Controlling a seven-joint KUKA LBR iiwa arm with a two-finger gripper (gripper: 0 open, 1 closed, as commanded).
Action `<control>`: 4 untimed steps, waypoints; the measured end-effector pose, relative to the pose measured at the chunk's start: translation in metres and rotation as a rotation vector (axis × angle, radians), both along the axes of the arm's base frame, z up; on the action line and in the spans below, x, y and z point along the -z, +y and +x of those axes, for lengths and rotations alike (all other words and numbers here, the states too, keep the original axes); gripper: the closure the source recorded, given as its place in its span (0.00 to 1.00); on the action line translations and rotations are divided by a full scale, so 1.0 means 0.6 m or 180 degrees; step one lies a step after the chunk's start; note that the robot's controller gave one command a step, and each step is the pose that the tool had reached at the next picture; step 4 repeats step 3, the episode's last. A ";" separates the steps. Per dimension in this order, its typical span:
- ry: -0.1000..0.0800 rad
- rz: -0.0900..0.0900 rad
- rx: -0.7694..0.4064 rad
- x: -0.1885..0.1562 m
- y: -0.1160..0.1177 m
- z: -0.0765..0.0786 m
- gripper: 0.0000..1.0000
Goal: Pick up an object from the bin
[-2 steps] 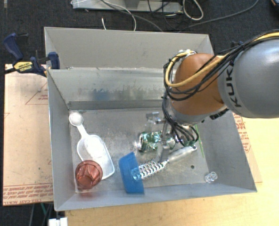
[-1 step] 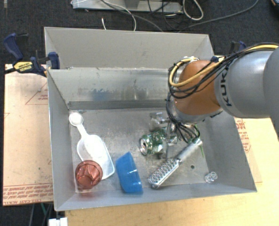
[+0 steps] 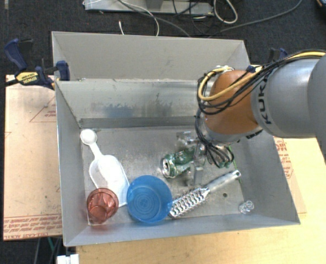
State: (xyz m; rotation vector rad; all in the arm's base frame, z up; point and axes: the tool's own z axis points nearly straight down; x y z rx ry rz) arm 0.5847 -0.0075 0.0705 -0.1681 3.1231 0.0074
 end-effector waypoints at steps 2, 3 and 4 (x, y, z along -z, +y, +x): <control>-0.0037 0.0014 -0.0003 -0.008 0.003 0.007 1.00; -0.0038 0.0014 0.0000 -0.008 0.003 0.007 1.00; -0.0038 0.0014 0.0000 -0.008 0.003 0.007 1.00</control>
Offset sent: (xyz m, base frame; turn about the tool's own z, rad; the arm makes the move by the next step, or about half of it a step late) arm 0.0002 -0.0002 0.0000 -0.0002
